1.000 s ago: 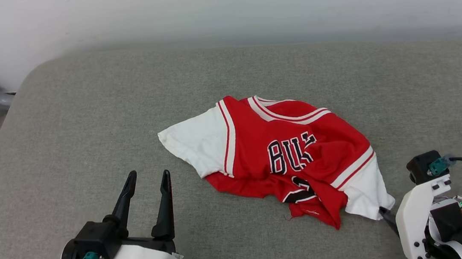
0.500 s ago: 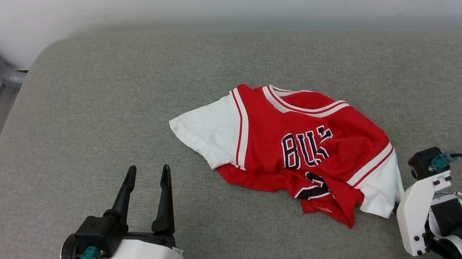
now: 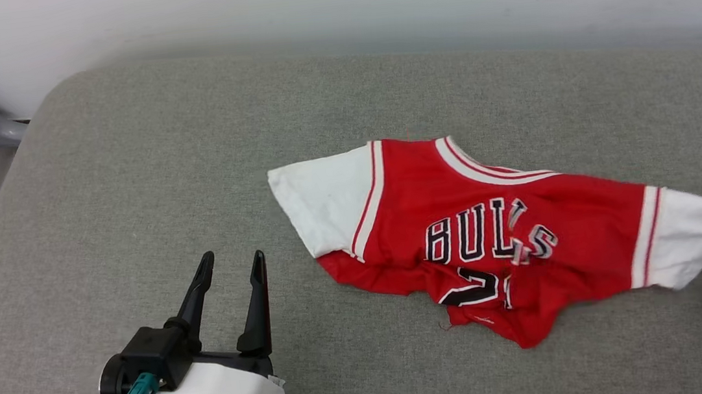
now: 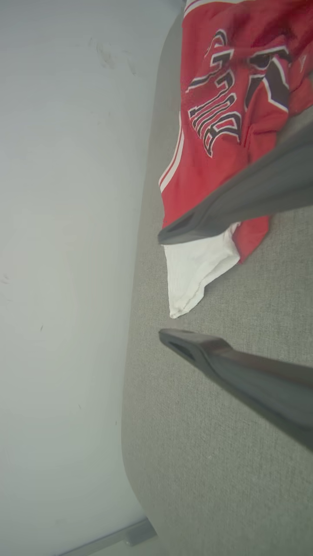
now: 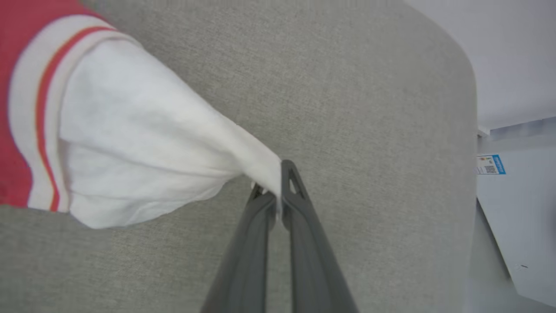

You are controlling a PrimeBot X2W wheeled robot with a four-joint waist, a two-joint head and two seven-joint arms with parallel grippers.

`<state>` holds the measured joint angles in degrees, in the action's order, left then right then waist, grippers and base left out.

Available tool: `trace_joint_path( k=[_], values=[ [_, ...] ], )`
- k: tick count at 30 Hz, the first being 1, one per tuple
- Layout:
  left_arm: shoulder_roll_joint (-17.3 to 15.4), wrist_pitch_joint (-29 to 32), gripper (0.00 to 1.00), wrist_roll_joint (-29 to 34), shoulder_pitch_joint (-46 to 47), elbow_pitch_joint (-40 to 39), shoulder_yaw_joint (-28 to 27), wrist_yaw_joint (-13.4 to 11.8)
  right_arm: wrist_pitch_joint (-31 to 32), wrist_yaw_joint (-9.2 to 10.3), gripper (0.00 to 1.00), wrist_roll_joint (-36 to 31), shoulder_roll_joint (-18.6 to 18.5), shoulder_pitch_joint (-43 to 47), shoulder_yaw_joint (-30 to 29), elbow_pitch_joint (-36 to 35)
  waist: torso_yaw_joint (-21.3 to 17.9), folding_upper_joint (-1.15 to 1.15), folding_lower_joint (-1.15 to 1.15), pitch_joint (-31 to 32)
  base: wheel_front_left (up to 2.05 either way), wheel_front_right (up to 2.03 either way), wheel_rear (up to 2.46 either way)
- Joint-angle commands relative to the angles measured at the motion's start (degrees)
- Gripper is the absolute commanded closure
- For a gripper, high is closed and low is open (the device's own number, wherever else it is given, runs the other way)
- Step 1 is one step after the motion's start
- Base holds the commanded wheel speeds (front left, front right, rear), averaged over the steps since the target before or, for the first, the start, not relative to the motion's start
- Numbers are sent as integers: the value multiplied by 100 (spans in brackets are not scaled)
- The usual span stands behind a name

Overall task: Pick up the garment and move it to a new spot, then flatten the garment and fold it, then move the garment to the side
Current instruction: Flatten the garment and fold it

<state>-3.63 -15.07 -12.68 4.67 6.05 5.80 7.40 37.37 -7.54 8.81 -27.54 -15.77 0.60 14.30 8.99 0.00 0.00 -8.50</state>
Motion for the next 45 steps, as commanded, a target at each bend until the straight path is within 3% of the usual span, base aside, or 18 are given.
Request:
trace_joint_path(
  k=[1,6,10,11,12,13,20,27,37,45],
  values=[
    [9,-15,0,14,86,-12,26,7,49,10,100,-25,-241,-190,-7,49,20,0,0,-78,0,0,0],
    [27,-15,0,-1,171,-8,88,10,13,10,100,-16,-824,-743,40,504,141,0,0,-269,0,0,0],
    [34,-15,0,-17,227,3,133,11,-222,10,100,-84,-960,-1165,117,1051,246,0,0,-382,0,0,0],
    [38,-15,0,-20,244,11,141,12,-301,10,92,-123,-963,-1258,140,1194,266,0,0,-396,0,0,0],
    [40,-15,0,-22,253,16,146,12,-388,10,22,-157,-936,-1334,170,1332,280,0,0,-402,0,0,0],
    [42,-15,0,-24,256,21,143,11,-432,11,0,-178,-878,-1414,137,1490,288,0,0,-405,0,0,0],
    [47,-15,0,5,183,65,75,12,-1279,10,0,-307,-438,-1626,-57,2057,221,0,0,-241,0,0,0],
    [0,-15,0,12,21,81,16,12,-2270,10,0,-403,81,-1378,-216,1830,-14,0,0,143,0,0,0],
    [-34,-15,0,-33,-250,39,-134,12,-3209,10,0,-53,734,-618,-309,894,-307,0,0,626,0,0,0],
    [-41,-15,0,-44,-406,-38,-166,12,-3954,8,0,89,1652,490,-678,-364,-427,0,0,753,0,0,0]
  ],
)
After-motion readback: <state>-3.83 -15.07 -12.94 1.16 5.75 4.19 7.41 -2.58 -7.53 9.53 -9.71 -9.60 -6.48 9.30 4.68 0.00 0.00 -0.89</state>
